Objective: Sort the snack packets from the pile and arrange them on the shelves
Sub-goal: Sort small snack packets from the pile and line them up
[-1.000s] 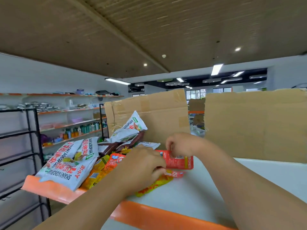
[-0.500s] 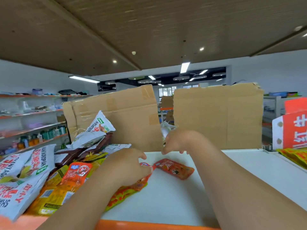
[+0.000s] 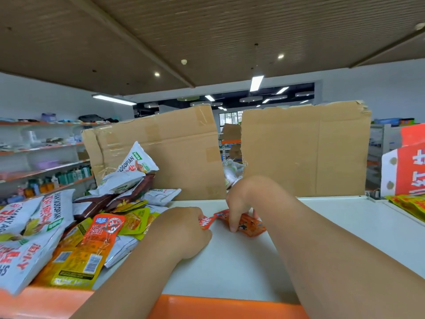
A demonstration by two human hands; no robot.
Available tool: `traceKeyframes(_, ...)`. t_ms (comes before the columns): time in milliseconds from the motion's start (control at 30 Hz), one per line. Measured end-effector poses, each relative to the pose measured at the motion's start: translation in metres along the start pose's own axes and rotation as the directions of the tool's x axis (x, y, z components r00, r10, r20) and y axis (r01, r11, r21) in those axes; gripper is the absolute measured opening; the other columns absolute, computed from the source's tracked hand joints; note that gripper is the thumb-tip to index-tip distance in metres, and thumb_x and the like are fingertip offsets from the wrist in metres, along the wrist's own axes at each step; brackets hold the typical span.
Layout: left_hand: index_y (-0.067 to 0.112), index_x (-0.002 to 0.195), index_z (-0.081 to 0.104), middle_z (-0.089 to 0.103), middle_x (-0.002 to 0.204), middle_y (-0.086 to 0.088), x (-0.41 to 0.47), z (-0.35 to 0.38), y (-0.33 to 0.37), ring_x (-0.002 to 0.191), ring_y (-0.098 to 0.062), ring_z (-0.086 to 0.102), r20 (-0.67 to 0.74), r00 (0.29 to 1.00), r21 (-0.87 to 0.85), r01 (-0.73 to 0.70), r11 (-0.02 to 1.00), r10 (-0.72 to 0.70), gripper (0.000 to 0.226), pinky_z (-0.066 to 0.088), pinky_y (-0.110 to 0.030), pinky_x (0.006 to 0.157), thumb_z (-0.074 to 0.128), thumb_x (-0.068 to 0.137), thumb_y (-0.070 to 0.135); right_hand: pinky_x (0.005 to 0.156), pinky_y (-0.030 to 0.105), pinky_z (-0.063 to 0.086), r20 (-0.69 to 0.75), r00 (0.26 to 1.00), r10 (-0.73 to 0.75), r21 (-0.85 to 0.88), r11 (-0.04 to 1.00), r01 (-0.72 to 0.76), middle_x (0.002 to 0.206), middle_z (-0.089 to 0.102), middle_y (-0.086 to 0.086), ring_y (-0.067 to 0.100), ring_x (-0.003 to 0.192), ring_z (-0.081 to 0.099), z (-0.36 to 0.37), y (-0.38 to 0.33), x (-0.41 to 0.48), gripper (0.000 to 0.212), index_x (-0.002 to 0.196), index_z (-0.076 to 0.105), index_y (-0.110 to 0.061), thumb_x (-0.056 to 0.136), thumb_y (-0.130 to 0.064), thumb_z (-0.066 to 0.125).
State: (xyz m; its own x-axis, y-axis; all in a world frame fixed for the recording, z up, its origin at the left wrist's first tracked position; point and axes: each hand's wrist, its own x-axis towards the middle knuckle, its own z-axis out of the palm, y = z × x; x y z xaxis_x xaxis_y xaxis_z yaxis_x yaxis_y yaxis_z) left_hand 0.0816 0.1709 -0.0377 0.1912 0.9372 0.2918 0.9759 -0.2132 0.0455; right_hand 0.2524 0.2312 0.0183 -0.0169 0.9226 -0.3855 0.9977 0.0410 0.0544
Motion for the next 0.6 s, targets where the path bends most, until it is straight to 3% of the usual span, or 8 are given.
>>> traceKeyframes(133,0.033,0.115,0.06,0.066,0.112,0.006,-0.002,-0.002,0.002,0.106,-0.018,0.059,-0.02,1.0,-0.049,0.015,0.999,-0.016,0.035,0.038,-0.028,0.073,0.056,0.087,0.053,0.092,0.043,0.057,0.025,1.0,0.019,0.07,0.997,-0.021,0.125,0.066,0.012,0.03,0.099,0.071,0.002,-0.003,-0.002,0.063,0.124,0.064,-0.01,0.074,-0.044,0.084)
traceKeyframes(233,0.037,0.115,0.056,0.065,0.1,0.01,-0.004,-0.007,0.004,0.097,-0.016,0.059,-0.026,0.999,-0.156,0.024,0.987,-0.028,0.038,0.04,-0.029,0.07,0.061,0.081,0.054,0.075,0.035,0.058,0.022,1.0,0.002,0.161,0.987,-0.006,0.127,0.066,0.015,0.03,0.105,0.069,0.0,-0.004,-0.016,0.057,0.128,0.062,-0.006,0.082,-0.036,0.079)
traceKeyframes(333,0.038,0.112,0.054,0.062,0.091,0.01,-0.006,-0.014,0.004,0.09,-0.016,0.058,-0.061,0.997,-0.229,0.024,0.973,-0.039,0.037,0.041,-0.03,0.067,0.062,0.079,0.052,0.061,0.029,0.052,-0.103,0.994,-0.03,0.174,0.984,0.048,0.128,0.064,0.014,0.026,0.099,0.068,-0.009,-0.001,-0.042,0.051,0.131,0.06,-0.008,0.089,-0.034,0.07)
traceKeyframes(467,0.038,0.104,0.056,0.067,0.094,0.012,-0.002,-0.031,0.006,0.091,-0.018,0.061,-0.165,0.986,-0.26,-0.009,0.965,-0.035,0.03,0.049,-0.031,0.072,0.062,0.077,0.048,0.066,0.032,0.051,-0.302,0.952,-0.051,0.209,0.971,0.118,0.1,0.065,0.009,0.028,0.084,0.065,-0.021,0.012,-0.078,0.042,0.119,0.062,-0.01,0.085,-0.033,0.073)
traceKeyframes(533,0.04,0.109,0.056,0.067,0.098,0.012,0.001,-0.043,0.014,0.091,-0.019,0.06,-0.201,0.979,-0.292,-0.037,0.956,-0.024,0.033,0.045,-0.03,0.069,0.065,0.079,0.047,0.07,0.036,0.053,-0.374,0.927,-0.029,0.267,0.954,0.137,0.102,0.065,0.01,0.028,0.085,0.064,-0.024,0.025,-0.095,0.041,0.121,0.059,-0.01,0.087,-0.029,0.072)
traceKeyframes(600,0.04,0.109,0.057,0.067,0.099,0.013,0.005,-0.052,0.026,0.089,-0.019,0.06,-0.239,0.971,-0.33,-0.085,0.94,0.004,0.032,0.044,-0.031,0.069,0.067,0.078,0.047,0.083,0.04,0.058,-0.433,0.901,0.016,0.305,0.943,0.13,0.109,0.066,0.012,0.028,0.092,0.068,-0.024,0.04,-0.108,0.042,0.124,0.056,-0.013,0.088,-0.029,0.069)
